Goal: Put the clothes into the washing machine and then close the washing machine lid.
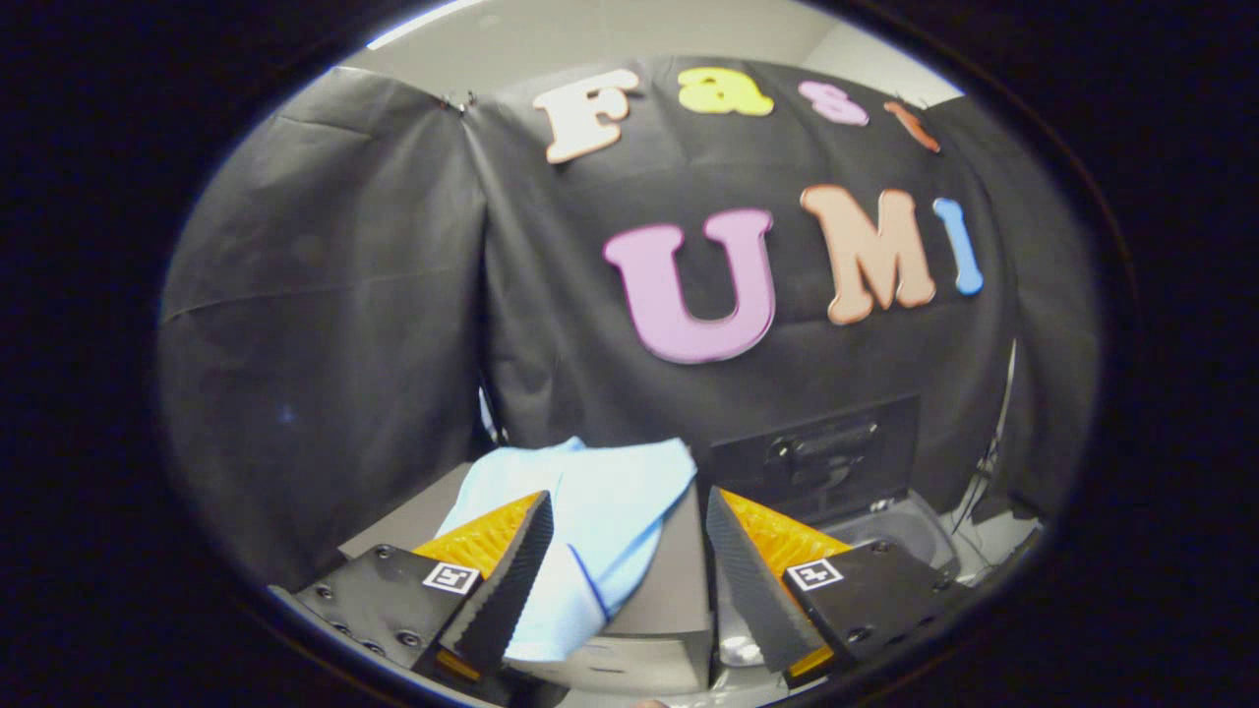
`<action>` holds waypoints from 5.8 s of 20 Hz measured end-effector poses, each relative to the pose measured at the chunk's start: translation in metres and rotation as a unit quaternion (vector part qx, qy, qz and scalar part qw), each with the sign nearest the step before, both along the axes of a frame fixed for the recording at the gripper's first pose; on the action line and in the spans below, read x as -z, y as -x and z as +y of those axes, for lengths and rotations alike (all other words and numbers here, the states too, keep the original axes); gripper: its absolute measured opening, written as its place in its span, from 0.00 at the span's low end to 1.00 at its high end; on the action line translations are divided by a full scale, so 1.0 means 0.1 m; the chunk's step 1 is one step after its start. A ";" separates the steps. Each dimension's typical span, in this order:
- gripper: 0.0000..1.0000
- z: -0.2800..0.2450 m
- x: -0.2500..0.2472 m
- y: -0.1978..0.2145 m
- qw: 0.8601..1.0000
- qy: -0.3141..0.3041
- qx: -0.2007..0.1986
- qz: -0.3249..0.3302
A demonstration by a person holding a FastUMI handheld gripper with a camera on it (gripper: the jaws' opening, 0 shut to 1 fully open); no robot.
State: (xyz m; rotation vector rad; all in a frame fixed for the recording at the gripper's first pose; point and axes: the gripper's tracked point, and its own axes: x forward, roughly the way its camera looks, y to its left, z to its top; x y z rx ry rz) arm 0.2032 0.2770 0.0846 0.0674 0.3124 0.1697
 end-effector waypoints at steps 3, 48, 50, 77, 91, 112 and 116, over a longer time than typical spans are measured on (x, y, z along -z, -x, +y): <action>0.98 0.36 0.21 -0.31 0.998 -0.013 -0.035 0.050; 0.00 -1.44 -0.30 -0.90 0.987 0.142 0.069 0.022; 0.00 -1.65 -0.38 -0.91 0.983 0.164 0.085 0.000; 0.01 -2.77 1.38 -1.15 0.960 0.240 0.142 -0.007; 0.04 -3.13 2.60 -0.63 0.971 0.170 0.137 0.100; 0.99 -2.97 1.79 -0.80 0.982 0.109 0.148 0.037; 0.99 -3.00 0.97 -0.87 0.981 0.077 0.170 -0.045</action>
